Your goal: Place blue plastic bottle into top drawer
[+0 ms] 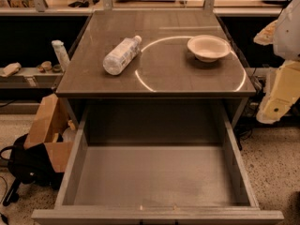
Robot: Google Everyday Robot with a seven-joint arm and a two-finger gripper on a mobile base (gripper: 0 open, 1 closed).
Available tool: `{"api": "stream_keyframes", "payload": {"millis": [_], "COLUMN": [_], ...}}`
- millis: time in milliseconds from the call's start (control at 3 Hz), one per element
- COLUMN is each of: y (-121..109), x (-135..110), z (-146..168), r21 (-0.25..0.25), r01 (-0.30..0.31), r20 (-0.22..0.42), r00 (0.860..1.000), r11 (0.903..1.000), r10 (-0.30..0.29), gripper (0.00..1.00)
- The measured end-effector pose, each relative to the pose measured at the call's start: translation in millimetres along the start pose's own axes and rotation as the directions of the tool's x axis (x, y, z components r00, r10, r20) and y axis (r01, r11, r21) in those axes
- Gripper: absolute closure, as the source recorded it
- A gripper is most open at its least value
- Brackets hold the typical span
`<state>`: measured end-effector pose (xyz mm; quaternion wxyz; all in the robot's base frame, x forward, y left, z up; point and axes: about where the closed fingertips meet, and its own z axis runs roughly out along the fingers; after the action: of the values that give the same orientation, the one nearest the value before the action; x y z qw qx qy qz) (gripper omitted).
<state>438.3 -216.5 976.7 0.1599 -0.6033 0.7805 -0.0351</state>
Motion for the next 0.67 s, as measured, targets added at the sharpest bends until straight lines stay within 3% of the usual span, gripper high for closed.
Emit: {"api": "stream_keyframes", "payload": {"millis": [667], "y": [-13], "x": [-6], "z": [-1], "r21": [0.012], "r01": [-0.002], "r20": [-0.002], "r00": [1.000], "r11": [0.9999], "r10": [0.002], "gripper": [0.00]}}
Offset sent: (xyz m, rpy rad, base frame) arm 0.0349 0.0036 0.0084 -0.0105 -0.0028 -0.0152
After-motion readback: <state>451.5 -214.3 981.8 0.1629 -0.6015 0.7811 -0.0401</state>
